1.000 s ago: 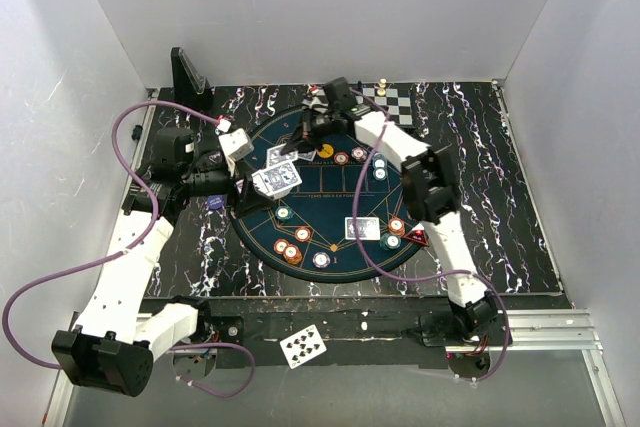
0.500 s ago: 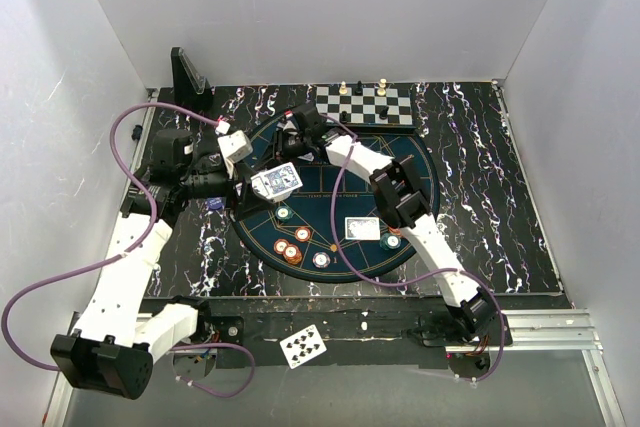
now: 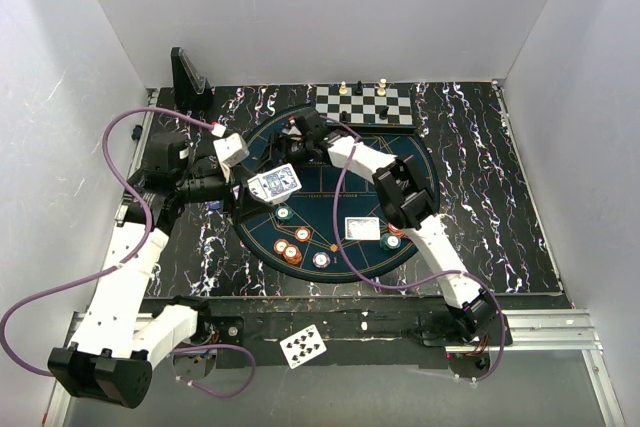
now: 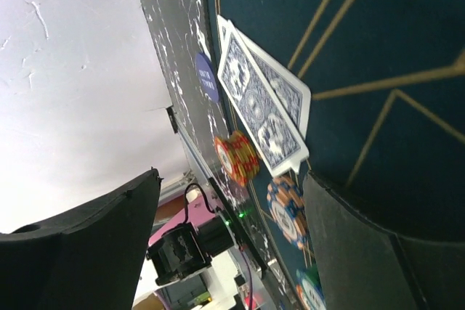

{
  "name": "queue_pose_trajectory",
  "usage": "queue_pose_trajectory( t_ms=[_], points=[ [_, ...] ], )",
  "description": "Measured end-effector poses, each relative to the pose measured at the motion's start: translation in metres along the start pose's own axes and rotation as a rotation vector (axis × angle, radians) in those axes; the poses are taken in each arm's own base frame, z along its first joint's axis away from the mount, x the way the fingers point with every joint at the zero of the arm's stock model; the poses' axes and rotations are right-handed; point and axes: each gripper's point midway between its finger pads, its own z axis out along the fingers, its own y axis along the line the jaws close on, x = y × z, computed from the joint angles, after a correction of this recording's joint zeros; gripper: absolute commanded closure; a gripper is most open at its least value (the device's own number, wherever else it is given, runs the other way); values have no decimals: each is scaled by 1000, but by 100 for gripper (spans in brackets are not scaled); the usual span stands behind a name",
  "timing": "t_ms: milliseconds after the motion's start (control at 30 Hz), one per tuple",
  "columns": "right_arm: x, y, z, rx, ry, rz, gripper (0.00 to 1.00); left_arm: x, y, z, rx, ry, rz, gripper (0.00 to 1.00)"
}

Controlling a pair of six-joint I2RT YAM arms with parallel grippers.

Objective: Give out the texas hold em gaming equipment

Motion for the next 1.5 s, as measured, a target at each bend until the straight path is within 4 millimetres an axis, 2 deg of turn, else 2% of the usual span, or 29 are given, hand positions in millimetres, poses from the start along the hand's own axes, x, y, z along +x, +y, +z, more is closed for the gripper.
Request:
queue_pose_trajectory(
  t_ms=[200, 300, 400, 467, 600, 667, 800, 900, 1033, 1367, 1500],
  points=[
    [0, -3, -25, 67, -8, -15, 11, 1, -2, -2, -1, 2, -1, 100],
    [-2, 3, -38, 91, -11, -38, 11, 2, -2, -2, -5, 6, 4, 100],
    [8, 14, -57, 100, -10, -55, 10, 6, -2, -2, -6, 12, 3, 100],
    [24, 23, -79, 101, -8, -59, 10, 8, -2, -1, -4, 16, 1, 100],
    [56, 58, -131, 60, -34, -115, 9, 12, 0, 1, -1, 20, 6, 100],
    [69, 78, -164, 22, -68, -149, 9, 17, 1, 3, 3, 27, -2, 100],
    [80, 107, -218, -52, -151, -209, 9, 25, 5, 6, 10, 44, -15, 100],
    [86, 117, -241, -93, -187, -232, 8, 28, 6, 7, 12, 48, -14, 100],
    [107, 124, -237, -125, -145, -243, 8, 26, 7, 8, 14, 43, 0, 100],
    [164, 138, -195, -144, 22, -318, 7, 24, 10, 11, 21, 33, 9, 100],
    [176, 136, -181, -144, 71, -325, 8, 22, 11, 11, 19, 28, 17, 100]
  ],
)
